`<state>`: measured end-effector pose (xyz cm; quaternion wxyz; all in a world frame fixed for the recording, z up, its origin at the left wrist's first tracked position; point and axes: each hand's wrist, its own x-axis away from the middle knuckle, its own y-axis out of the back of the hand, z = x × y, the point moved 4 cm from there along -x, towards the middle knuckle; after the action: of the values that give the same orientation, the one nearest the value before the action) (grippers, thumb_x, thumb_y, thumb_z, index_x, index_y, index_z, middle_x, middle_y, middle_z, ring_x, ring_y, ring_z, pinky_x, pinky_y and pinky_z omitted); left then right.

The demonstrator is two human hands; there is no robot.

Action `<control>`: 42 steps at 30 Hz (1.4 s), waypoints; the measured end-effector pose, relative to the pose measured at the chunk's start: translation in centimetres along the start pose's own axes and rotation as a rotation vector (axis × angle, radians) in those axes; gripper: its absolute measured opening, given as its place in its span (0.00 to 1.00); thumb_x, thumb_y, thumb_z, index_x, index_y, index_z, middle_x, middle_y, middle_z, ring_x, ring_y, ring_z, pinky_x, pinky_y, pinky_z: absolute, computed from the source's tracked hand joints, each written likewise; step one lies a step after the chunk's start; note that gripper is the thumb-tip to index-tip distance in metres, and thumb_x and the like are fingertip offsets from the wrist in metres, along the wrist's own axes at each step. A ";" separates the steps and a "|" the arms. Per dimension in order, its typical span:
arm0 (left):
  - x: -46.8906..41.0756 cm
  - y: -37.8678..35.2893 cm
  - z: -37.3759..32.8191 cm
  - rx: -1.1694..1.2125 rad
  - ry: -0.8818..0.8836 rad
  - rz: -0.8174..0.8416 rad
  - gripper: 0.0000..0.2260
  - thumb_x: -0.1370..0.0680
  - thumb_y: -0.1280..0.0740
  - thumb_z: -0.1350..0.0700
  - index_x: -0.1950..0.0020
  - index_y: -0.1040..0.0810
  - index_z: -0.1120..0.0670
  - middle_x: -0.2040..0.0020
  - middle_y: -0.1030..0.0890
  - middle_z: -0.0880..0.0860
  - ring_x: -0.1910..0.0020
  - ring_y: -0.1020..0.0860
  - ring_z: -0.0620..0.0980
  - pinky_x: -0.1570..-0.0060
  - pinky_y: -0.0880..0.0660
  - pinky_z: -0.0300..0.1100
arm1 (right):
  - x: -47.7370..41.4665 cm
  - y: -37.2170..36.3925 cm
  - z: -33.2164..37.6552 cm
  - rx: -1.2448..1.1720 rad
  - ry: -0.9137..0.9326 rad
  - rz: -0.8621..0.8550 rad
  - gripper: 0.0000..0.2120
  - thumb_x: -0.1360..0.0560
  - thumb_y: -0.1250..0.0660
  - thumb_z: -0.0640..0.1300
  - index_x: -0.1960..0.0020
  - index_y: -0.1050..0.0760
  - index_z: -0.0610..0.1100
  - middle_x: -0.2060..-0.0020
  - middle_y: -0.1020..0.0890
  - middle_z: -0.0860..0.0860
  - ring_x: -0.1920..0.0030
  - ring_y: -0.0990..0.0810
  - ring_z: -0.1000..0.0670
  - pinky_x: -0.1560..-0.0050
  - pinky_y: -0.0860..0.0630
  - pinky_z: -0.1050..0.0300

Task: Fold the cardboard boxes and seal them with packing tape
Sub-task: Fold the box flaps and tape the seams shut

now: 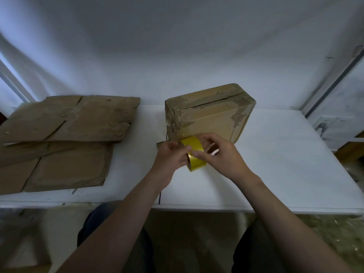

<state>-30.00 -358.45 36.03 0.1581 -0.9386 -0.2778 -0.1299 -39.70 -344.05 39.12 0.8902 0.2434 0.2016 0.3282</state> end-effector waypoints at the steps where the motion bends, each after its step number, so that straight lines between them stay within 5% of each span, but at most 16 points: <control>1: -0.1 -0.2 0.1 -0.002 -0.008 -0.031 0.15 0.22 0.29 0.63 0.40 0.28 0.68 0.42 0.19 0.67 0.47 0.15 0.61 0.48 0.17 0.54 | 0.2 1.0 -0.7 0.038 -0.008 -0.042 0.13 0.26 0.24 0.52 0.44 0.19 0.55 0.55 0.18 0.60 0.56 0.20 0.60 0.57 0.27 0.68; 4: -0.1 -0.4 0.2 0.063 0.007 -0.131 0.17 0.23 0.28 0.63 0.37 0.29 0.65 0.40 0.20 0.67 0.46 0.16 0.63 0.53 0.16 0.54 | 1.1 3.9 -4.7 0.321 -0.174 -0.123 0.03 0.22 0.29 0.50 0.51 0.17 0.56 0.52 0.16 0.57 0.56 0.18 0.54 0.54 0.24 0.57; 7: 0.3 -1.0 0.3 0.094 0.000 -0.172 0.18 0.22 0.28 0.63 0.35 0.29 0.63 0.40 0.19 0.64 0.49 0.15 0.59 0.57 0.16 0.50 | 3.0 5.1 -10.1 0.641 -0.481 0.073 0.11 0.21 0.32 0.55 0.47 0.16 0.50 0.48 0.17 0.50 0.53 0.20 0.47 0.52 0.25 0.56; 13: 0.7 -2.0 0.6 0.073 -0.016 -0.223 0.09 0.21 0.29 0.61 0.44 0.26 0.55 0.42 0.19 0.61 0.49 0.16 0.58 0.56 0.17 0.51 | 5.4 4.5 -14.3 0.670 -0.612 0.110 0.17 0.27 0.28 0.61 0.47 0.19 0.50 0.55 0.20 0.52 0.57 0.23 0.49 0.55 0.26 0.55; 18: 0.7 -2.2 0.8 -0.031 -0.029 -0.298 0.17 0.25 0.24 0.58 0.39 0.27 0.54 0.39 0.21 0.58 0.46 0.18 0.58 0.60 0.17 0.47 | 4.3 4.1 -13.5 0.415 -0.458 0.099 0.10 0.24 0.28 0.54 0.50 0.24 0.50 0.55 0.18 0.50 0.59 0.20 0.50 0.54 0.20 0.51; 24: 0.5 -2.4 0.6 0.017 -0.011 -0.321 0.19 0.25 0.24 0.57 0.38 0.27 0.56 0.40 0.22 0.58 0.45 0.18 0.58 0.62 0.18 0.46 | 0.6 5.7 -4.9 0.091 0.027 0.005 0.07 0.25 0.24 0.49 0.52 0.22 0.57 0.62 0.20 0.58 0.62 0.22 0.58 0.61 0.27 0.60; 30: 0.3 -2.6 0.4 0.063 -0.012 -0.280 0.15 0.23 0.26 0.57 0.40 0.23 0.59 0.45 0.17 0.61 0.51 0.15 0.58 0.57 0.16 0.51 | -3.5 5.0 5.6 0.318 0.579 0.107 0.07 0.23 0.27 0.48 0.50 0.19 0.44 0.60 0.19 0.54 0.63 0.25 0.58 0.63 0.28 0.62; 34: 0.2 -2.5 0.1 0.076 -0.009 -0.257 0.09 0.23 0.26 0.57 0.45 0.19 0.58 0.49 0.16 0.62 0.52 0.15 0.60 0.53 0.16 0.55 | -5.9 2.8 7.0 0.494 0.639 0.294 0.06 0.24 0.29 0.49 0.50 0.18 0.47 0.58 0.17 0.52 0.60 0.21 0.50 0.62 0.24 0.50; 37: 0.1 -2.3 -0.1 0.033 -0.033 -0.240 0.02 0.23 0.29 0.59 0.52 0.18 0.56 0.55 0.19 0.60 0.56 0.18 0.59 0.52 0.19 0.56 | -6.6 2.1 6.5 0.506 0.632 0.363 0.07 0.24 0.29 0.50 0.52 0.18 0.47 0.60 0.17 0.53 0.62 0.22 0.52 0.63 0.25 0.51; 42: -0.6 -2.1 0.5 0.004 -0.038 -0.243 0.09 0.23 0.30 0.60 0.45 0.17 0.59 0.56 0.20 0.58 0.58 0.20 0.56 0.56 0.23 0.52 | -6.9 1.8 5.7 0.393 0.573 0.357 0.04 0.28 0.30 0.46 0.55 0.19 0.48 0.64 0.20 0.58 0.65 0.23 0.56 0.66 0.28 0.58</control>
<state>-31.56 -356.85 35.84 0.1378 -0.9000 -0.3927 -0.1298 -42.51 -349.27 46.07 0.6631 0.3389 0.4554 0.4879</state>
